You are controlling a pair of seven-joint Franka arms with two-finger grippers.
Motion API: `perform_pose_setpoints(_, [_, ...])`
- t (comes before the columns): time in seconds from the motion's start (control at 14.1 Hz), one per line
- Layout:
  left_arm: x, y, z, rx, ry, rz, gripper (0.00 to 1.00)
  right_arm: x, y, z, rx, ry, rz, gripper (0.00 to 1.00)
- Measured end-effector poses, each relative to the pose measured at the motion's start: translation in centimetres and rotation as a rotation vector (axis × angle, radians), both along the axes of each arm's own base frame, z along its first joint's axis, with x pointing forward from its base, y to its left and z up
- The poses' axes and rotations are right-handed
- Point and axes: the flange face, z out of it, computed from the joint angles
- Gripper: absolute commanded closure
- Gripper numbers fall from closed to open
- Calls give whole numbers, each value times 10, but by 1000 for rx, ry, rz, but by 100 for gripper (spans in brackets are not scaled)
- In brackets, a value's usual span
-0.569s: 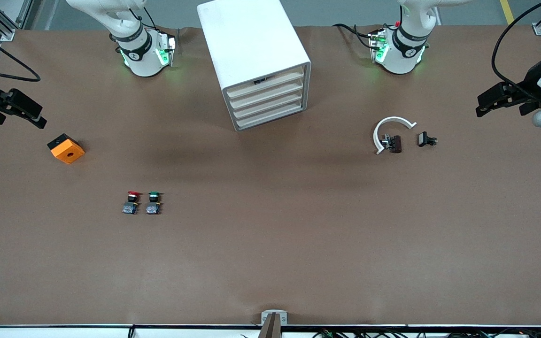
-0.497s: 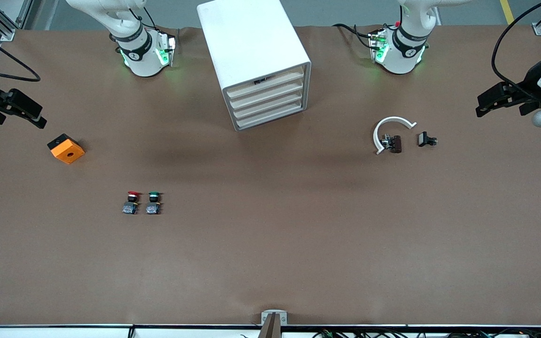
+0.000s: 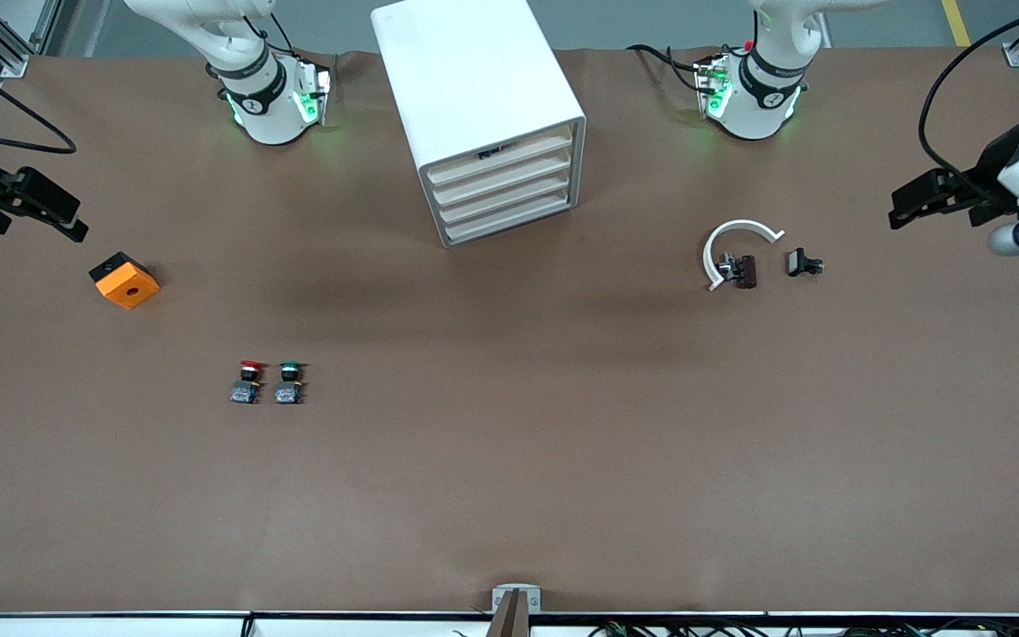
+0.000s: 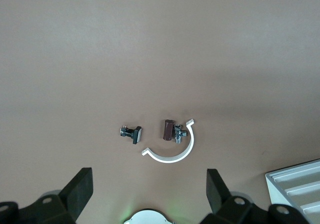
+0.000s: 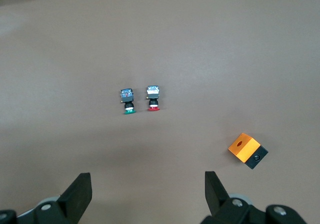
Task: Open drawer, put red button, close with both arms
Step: 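Move the left gripper from rest toward the white drawer cabinet, then grip the top drawer with the left gripper while the right gripper reaches the red button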
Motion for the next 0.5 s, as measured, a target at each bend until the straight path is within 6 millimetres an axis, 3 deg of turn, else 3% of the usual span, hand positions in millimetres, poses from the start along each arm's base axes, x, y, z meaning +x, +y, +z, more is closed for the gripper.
perform_pose_setpoints(0.21, [22,-16,-57,-3,103,-30,0,0,1,-1,0,3,1,0])
perform_pose_setpoints(0.5, [47,-46,-151,-24,257,-27,0,1,1,-2,0,4,1,0])
